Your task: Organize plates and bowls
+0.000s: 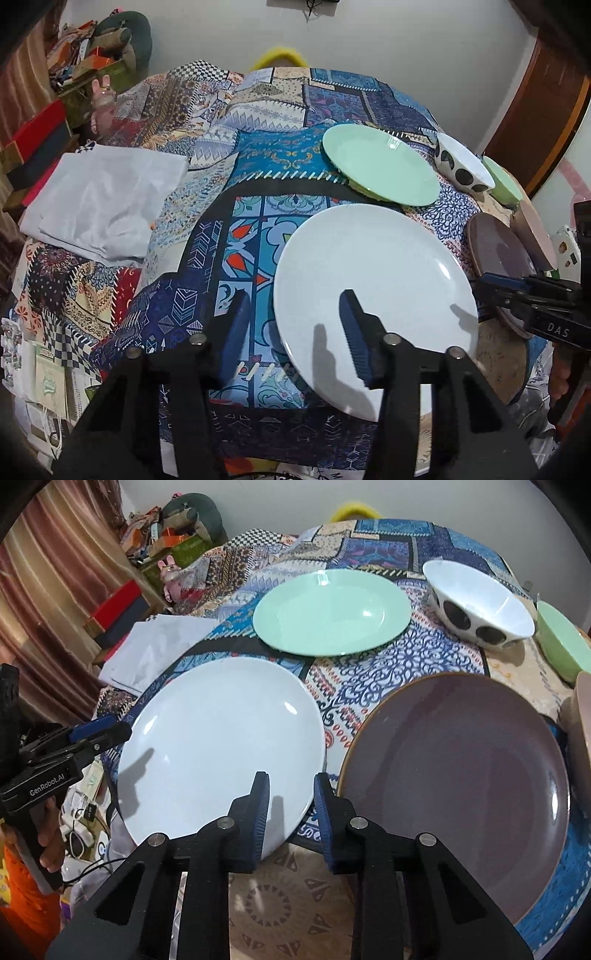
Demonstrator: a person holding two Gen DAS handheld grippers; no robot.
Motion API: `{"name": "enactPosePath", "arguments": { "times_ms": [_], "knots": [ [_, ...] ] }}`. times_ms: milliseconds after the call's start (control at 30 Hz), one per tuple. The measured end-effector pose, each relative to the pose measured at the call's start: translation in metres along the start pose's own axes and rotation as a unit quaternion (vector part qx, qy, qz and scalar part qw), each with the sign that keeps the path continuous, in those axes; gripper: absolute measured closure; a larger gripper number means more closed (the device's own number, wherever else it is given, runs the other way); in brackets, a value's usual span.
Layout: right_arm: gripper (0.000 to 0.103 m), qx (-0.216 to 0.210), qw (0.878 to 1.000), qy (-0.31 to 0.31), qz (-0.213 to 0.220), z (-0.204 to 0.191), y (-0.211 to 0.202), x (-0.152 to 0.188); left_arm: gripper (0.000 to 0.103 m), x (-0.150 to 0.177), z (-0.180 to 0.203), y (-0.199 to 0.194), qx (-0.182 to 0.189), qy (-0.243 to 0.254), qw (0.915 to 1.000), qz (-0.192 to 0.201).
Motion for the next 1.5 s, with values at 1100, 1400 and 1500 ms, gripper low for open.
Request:
{"name": "enactPosePath", "arguments": {
  "times_ms": [1100,1400,1500],
  "knots": [
    [0.079,0.018,1.000,0.002,-0.009,-0.012,0.023,-0.007,0.075,0.010,-0.026,0.024,0.049,-0.013,0.9974,-0.051],
    [0.081,-0.005,0.999,0.018,-0.028,-0.011,0.031,-0.001,0.075,0.011,-0.028,0.030,0.045,-0.016,0.9972,-0.058],
    [0.081,-0.017,0.999,0.025,-0.029,-0.010,0.034,-0.005,0.075,0.009,-0.027,0.032,0.042,-0.011,0.9974,-0.057]
  ]
}}
Point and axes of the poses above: each gripper's, at about its wrist camera, not at the fingertips, and y roughly the way its jaws point, z to its right, x to its underside, the point moved 8 cm from there along y, roughly the way its jaws point, and after that the axes turned 2 degrees about y, right-handed, at the moved point
